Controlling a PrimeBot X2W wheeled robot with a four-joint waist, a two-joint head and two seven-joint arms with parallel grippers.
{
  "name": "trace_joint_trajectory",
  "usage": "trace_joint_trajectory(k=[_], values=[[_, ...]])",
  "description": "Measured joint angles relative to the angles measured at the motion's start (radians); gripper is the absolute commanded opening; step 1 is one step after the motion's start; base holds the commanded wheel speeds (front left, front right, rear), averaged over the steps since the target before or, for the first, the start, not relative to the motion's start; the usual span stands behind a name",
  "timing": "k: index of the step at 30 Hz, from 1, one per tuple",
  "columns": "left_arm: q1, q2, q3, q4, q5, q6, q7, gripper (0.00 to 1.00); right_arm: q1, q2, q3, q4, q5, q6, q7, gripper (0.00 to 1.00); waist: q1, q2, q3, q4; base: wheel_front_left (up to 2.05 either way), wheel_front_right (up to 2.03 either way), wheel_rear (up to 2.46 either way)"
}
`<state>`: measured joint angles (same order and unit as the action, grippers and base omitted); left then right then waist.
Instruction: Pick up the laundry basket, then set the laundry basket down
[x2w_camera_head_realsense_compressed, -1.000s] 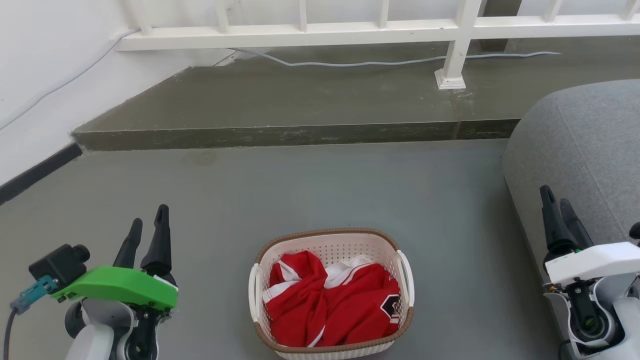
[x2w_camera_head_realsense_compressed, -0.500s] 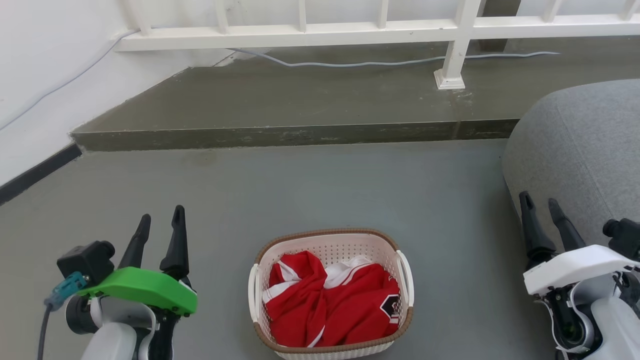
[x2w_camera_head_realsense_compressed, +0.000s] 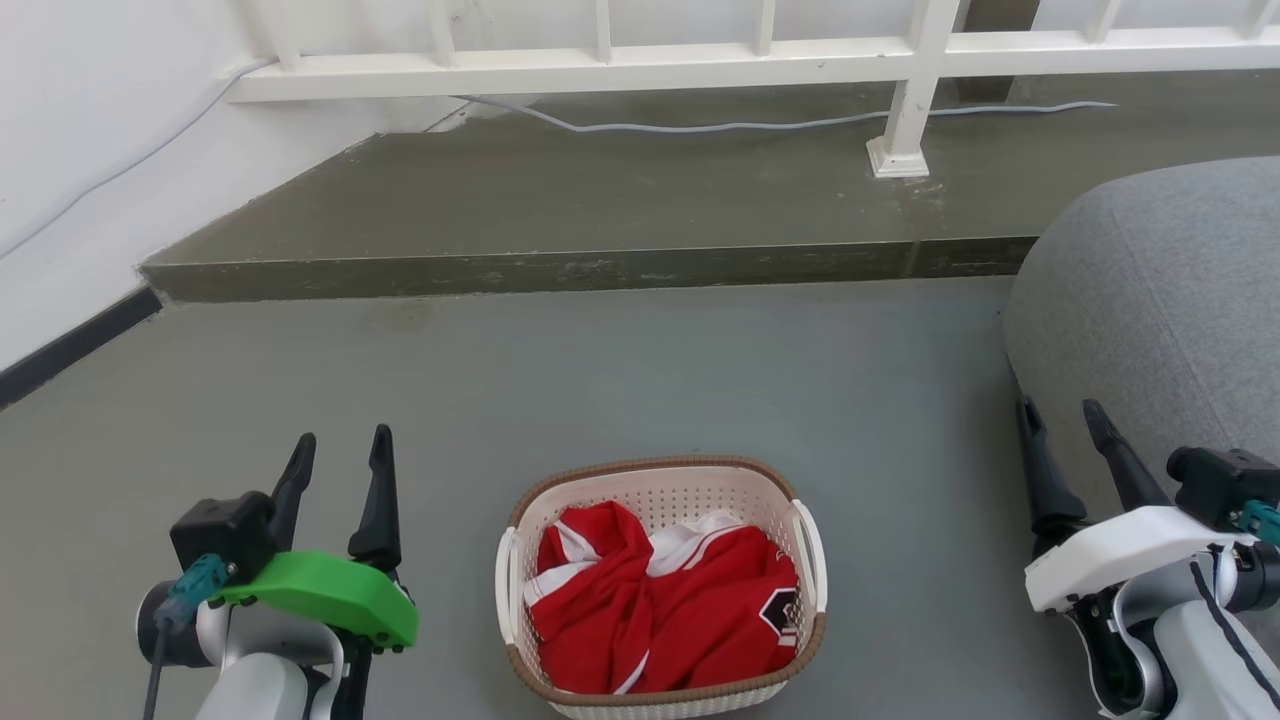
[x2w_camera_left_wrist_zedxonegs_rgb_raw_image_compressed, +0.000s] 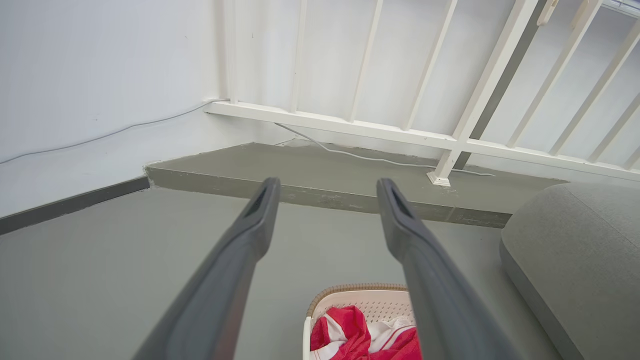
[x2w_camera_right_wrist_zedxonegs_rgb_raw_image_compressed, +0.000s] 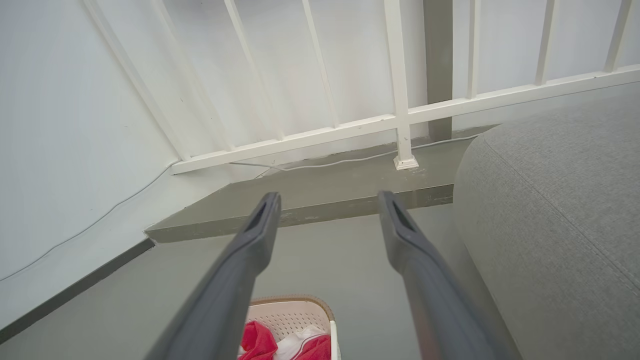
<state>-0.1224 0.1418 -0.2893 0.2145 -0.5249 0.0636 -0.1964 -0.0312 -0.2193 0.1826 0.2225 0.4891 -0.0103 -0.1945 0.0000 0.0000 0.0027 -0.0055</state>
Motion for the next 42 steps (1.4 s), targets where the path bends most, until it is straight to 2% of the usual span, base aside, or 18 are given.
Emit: trace_joint_trajectory(k=[17, 42], values=[[-0.003, 0.001, -0.037, 0.019, 0.179, 0.035, -0.052, 1.00, 0.017, -0.001, 0.023, 0.012, -0.160, -0.010, -0.053, 1.00, 0.0000, 0.0000, 0.001, 0.003, 0.00, 0.00, 0.00], [-0.006, 0.000, -0.042, 0.063, 0.185, 0.038, -0.052, 1.00, 0.019, 0.001, 0.012, 0.039, -0.183, -0.004, -0.053, 1.00, 0.0000, 0.0000, 0.004, 0.012, 0.00, 0.00, 0.00]])
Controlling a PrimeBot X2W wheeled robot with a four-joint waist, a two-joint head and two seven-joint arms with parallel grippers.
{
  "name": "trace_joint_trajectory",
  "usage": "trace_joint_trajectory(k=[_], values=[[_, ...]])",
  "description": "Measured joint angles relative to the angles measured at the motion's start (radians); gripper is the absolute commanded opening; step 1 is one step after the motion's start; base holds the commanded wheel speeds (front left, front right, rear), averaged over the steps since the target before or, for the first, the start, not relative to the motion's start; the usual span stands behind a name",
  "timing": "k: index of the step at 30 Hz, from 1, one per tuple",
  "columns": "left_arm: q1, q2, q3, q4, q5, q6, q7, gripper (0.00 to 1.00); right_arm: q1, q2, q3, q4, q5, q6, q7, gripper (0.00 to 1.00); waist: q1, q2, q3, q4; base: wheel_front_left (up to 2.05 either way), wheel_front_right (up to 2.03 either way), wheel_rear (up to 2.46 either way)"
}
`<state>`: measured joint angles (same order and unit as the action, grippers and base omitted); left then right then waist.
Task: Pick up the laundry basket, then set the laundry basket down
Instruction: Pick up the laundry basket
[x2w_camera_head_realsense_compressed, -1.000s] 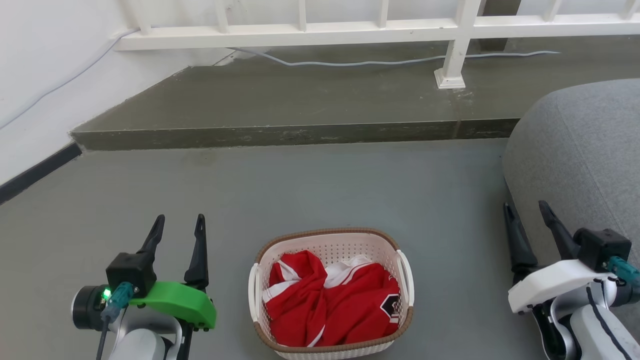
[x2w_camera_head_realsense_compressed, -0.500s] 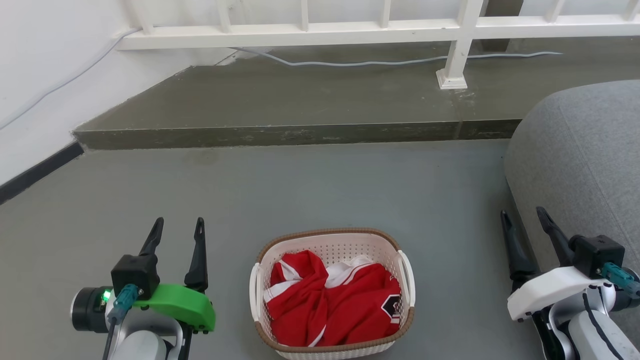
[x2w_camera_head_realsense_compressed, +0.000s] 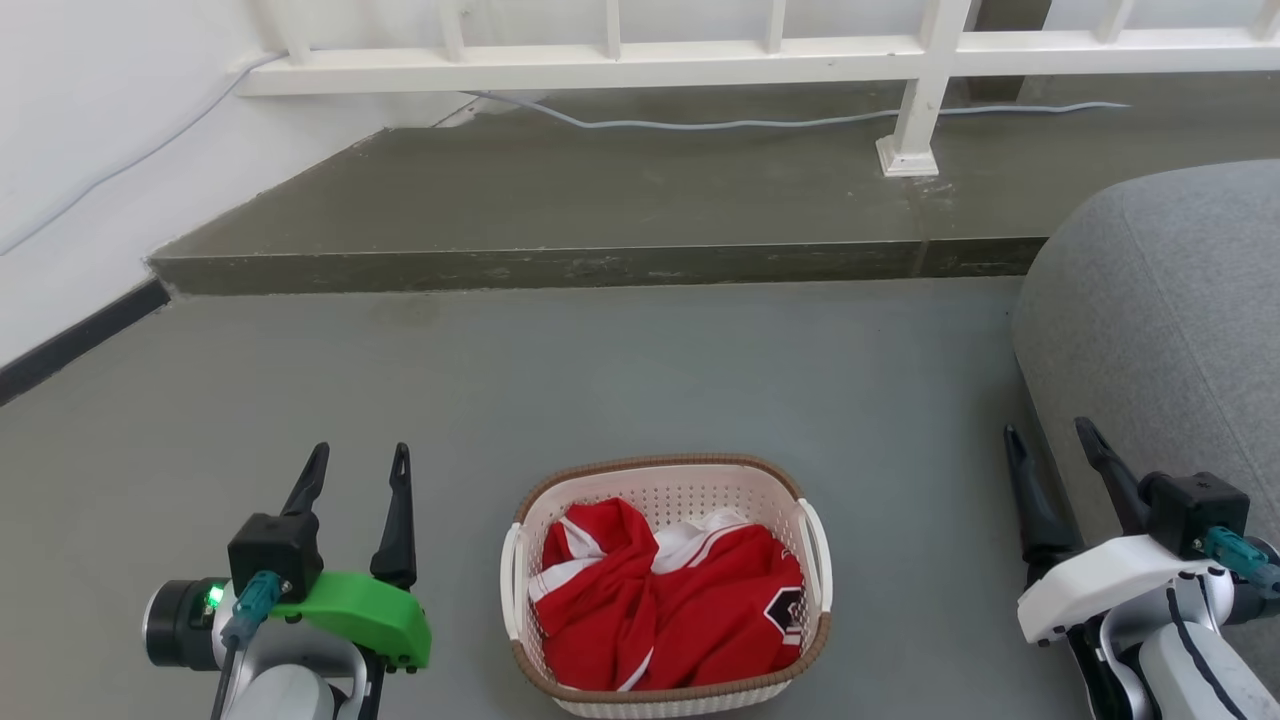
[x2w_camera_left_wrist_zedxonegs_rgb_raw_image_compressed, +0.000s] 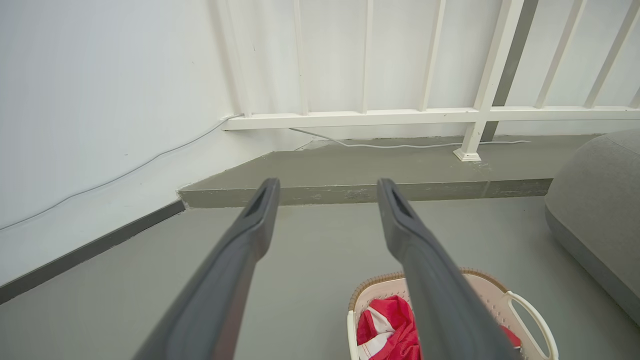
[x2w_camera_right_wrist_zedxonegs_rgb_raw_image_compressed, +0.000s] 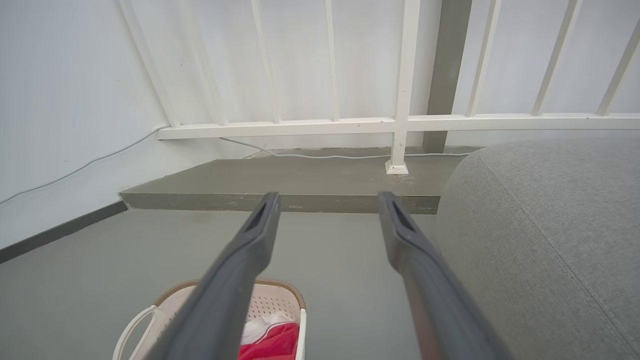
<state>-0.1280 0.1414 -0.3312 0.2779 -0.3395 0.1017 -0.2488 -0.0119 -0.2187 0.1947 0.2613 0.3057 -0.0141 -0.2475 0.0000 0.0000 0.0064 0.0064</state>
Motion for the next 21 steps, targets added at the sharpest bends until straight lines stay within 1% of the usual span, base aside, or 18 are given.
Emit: trace_joint_trajectory(k=[1, 10, 21], values=[[0.000, 0.000, -0.001, -0.001, 0.000, 0.000, 0.000, 1.00, 0.000, 0.000, -0.001, 0.000, 0.000, 0.005, 0.000, 1.00, 0.0000, 0.0000, 0.002, 0.000, 0.00, 0.00, 0.00], [-0.035, -0.001, -0.009, -0.008, 0.007, 0.000, 0.000, 1.00, -0.001, 0.000, -0.019, -0.003, 0.000, 0.005, 0.000, 1.00, 0.0000, 0.0000, 0.046, 0.002, 0.00, 0.00, 0.00], [-0.080, -0.027, -0.020, -0.021, 0.006, 0.000, 0.013, 1.00, -0.056, 0.000, -0.027, -0.007, 0.000, 0.023, 0.000, 1.00, 0.0000, 0.0000, 0.157, 0.004, 0.00, 0.00, 0.00]])
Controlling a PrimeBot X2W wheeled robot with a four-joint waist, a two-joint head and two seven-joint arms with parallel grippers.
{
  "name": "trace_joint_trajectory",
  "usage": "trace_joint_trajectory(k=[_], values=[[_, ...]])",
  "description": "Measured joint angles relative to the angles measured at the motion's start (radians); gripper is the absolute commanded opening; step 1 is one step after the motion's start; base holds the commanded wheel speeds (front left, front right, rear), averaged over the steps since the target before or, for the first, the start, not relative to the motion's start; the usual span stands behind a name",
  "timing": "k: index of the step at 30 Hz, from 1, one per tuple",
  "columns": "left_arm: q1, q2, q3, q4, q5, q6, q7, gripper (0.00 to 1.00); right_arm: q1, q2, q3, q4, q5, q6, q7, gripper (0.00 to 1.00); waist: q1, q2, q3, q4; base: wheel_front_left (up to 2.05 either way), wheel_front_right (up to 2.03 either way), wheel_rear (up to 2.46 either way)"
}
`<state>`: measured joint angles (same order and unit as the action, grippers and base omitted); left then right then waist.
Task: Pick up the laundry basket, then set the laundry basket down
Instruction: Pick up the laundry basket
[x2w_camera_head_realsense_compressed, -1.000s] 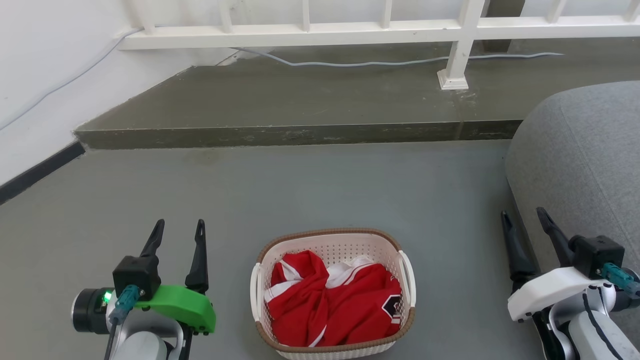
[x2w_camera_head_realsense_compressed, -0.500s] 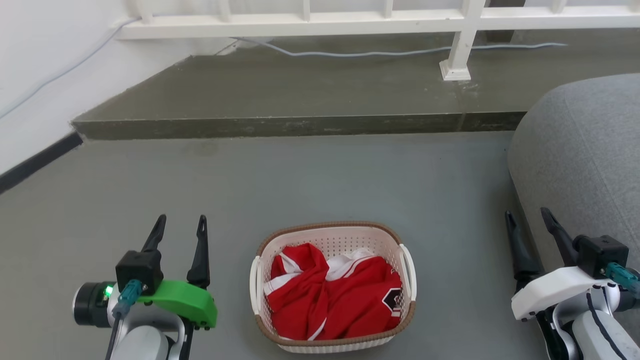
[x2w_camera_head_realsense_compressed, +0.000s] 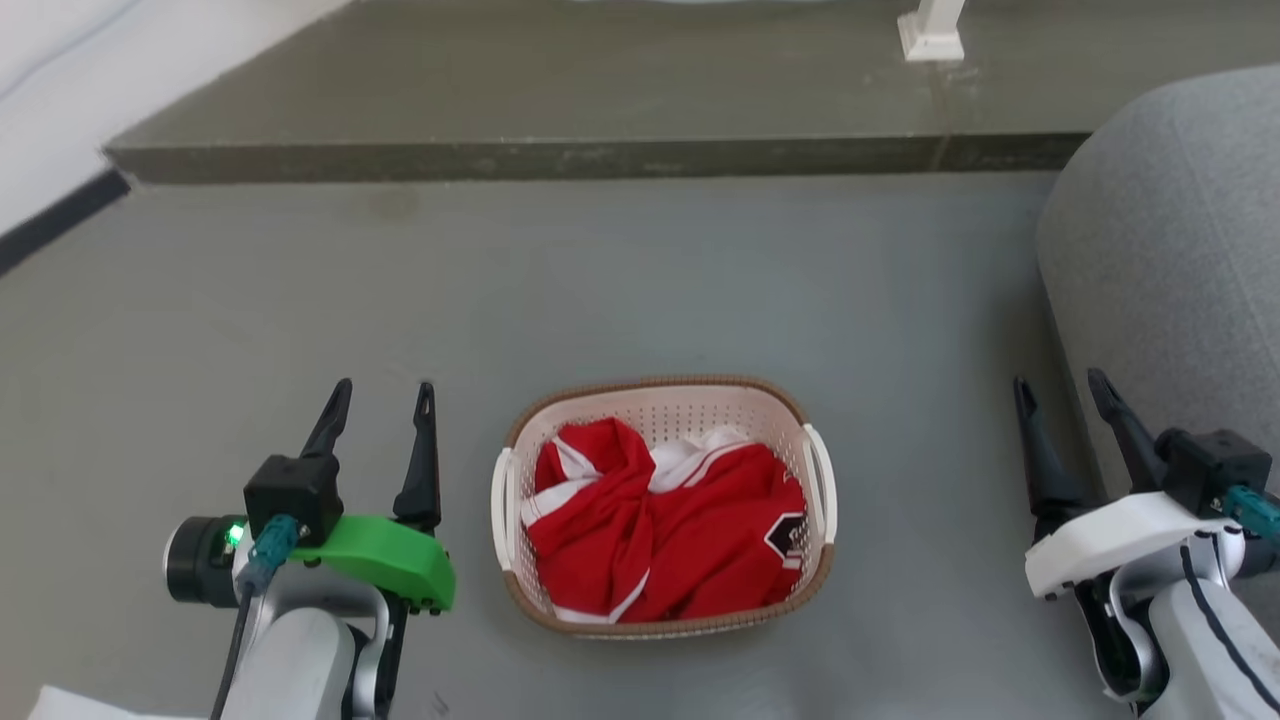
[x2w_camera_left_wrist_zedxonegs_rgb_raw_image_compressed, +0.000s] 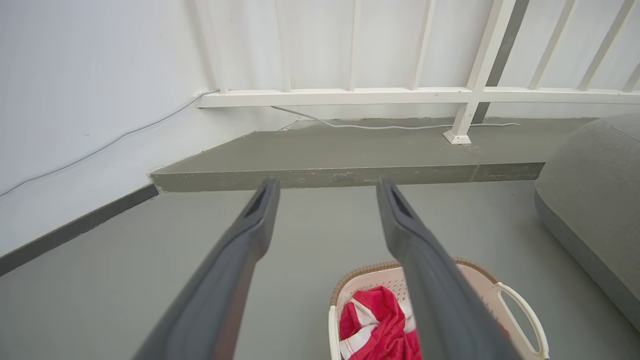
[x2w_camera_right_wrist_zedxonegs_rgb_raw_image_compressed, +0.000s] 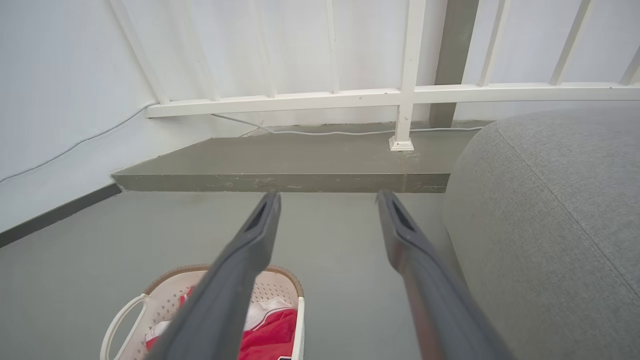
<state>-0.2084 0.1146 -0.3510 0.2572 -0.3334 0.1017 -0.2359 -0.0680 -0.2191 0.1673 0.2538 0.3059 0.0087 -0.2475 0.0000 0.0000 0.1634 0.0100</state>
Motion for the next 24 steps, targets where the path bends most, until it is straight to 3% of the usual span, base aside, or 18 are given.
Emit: trace_joint_trajectory(k=[24], values=[[-0.244, -0.026, 0.018, 0.141, -0.036, -0.007, 0.114, 1.00, -0.293, 0.001, 0.041, 0.101, 0.000, 0.064, -0.001, 1.00, 0.0001, 0.0000, 0.330, -0.025, 0.00, 0.00, 0.00]])
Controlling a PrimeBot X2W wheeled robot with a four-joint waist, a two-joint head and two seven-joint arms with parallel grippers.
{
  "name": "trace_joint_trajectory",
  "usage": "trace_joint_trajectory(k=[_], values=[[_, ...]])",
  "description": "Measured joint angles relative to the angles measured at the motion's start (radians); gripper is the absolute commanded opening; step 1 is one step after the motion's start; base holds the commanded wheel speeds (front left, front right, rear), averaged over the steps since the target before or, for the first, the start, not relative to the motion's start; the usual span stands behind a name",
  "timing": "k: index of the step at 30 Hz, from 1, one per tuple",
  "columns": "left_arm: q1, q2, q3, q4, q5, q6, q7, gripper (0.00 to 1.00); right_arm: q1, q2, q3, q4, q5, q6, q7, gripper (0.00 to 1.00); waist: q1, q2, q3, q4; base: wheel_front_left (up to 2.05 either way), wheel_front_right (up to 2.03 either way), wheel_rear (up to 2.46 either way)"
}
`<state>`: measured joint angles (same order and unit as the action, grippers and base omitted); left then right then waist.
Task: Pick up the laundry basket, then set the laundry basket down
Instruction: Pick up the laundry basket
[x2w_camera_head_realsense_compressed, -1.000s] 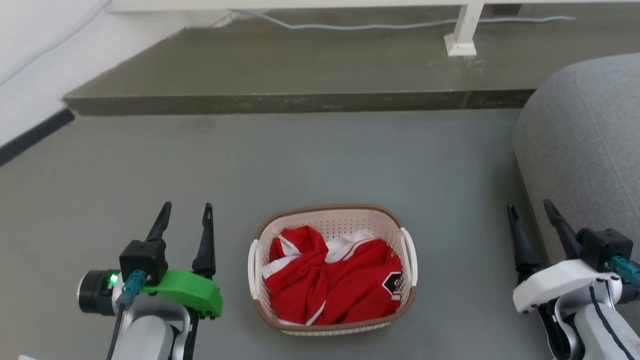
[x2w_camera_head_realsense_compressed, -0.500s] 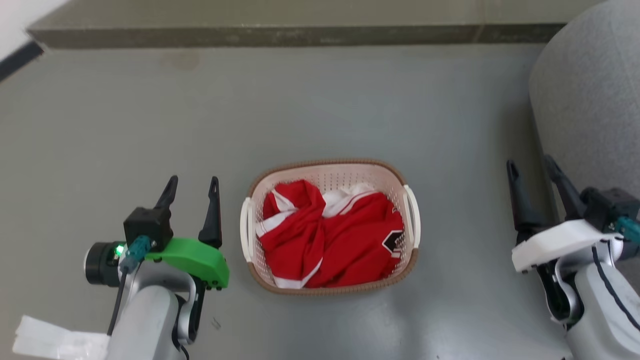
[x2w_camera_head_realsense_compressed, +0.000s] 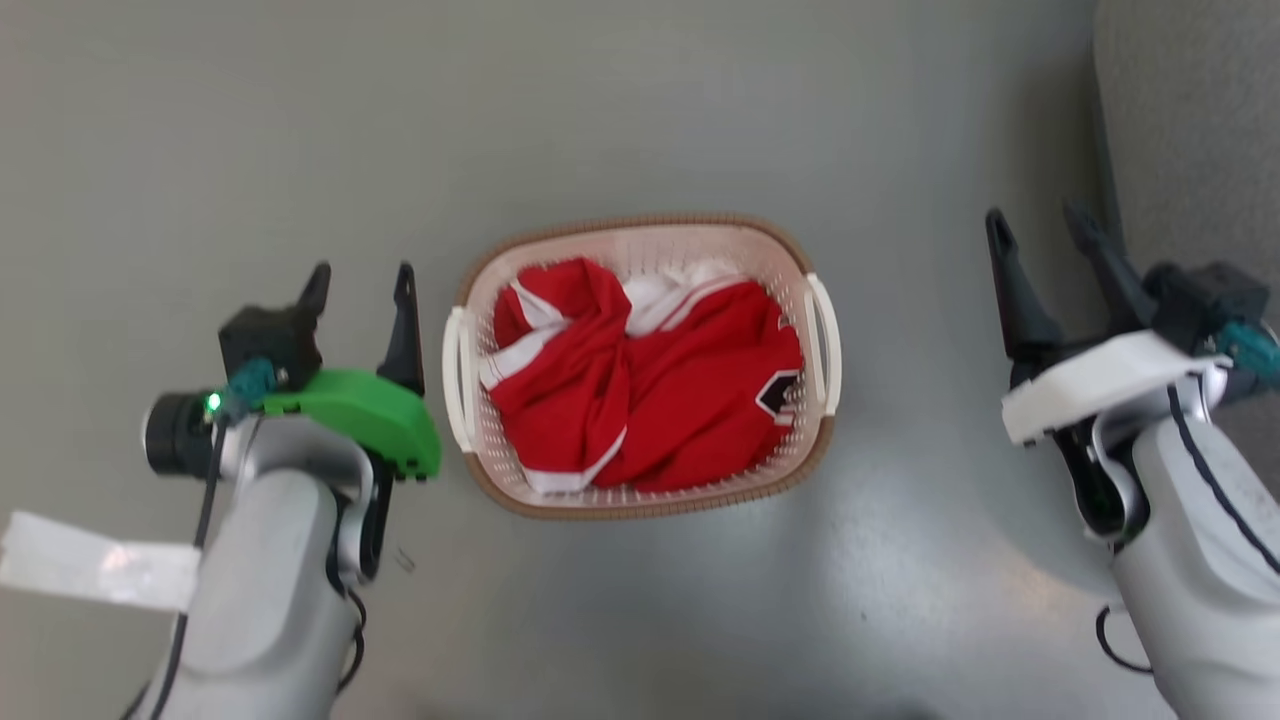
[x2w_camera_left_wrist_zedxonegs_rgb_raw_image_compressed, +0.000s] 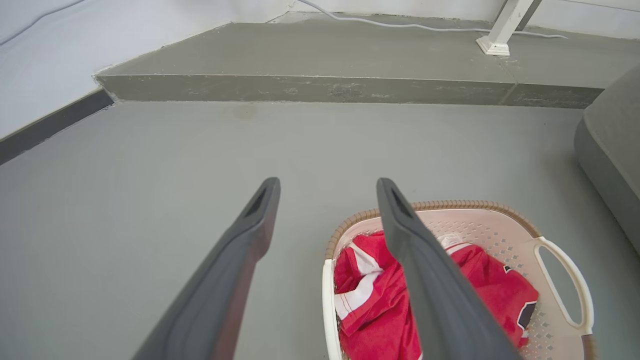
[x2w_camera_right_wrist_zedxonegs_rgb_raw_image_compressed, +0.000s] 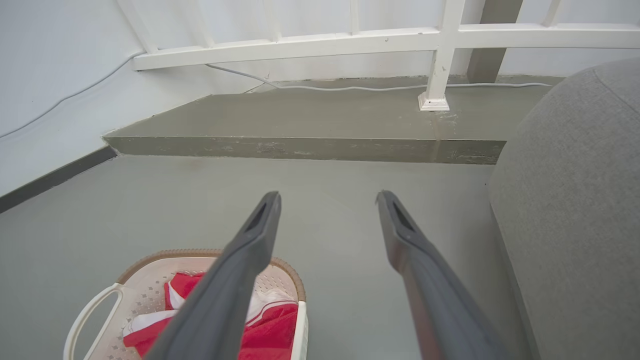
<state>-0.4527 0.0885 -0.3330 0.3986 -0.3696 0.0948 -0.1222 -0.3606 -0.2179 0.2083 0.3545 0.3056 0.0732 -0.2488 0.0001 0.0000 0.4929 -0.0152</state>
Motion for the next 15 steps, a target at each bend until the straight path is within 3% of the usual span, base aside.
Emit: trace_joint_trajectory(k=[8, 15], values=[[-0.114, -0.005, 0.008, 0.053, -0.005, -0.021, 0.009, 1.00, -0.112, 0.007, 0.024, 0.057, -0.007, 0.011, 0.000, 1.00, 0.0001, 0.0000, 0.100, -0.012, 0.00, 0.00, 0.00], [-0.186, -0.008, 0.015, 0.151, -0.033, -0.040, 0.027, 1.00, -0.193, 0.053, 0.054, 0.146, -0.007, 0.024, 0.000, 1.00, 0.0001, 0.0000, 0.185, -0.026, 0.00, 0.00, 0.00]])
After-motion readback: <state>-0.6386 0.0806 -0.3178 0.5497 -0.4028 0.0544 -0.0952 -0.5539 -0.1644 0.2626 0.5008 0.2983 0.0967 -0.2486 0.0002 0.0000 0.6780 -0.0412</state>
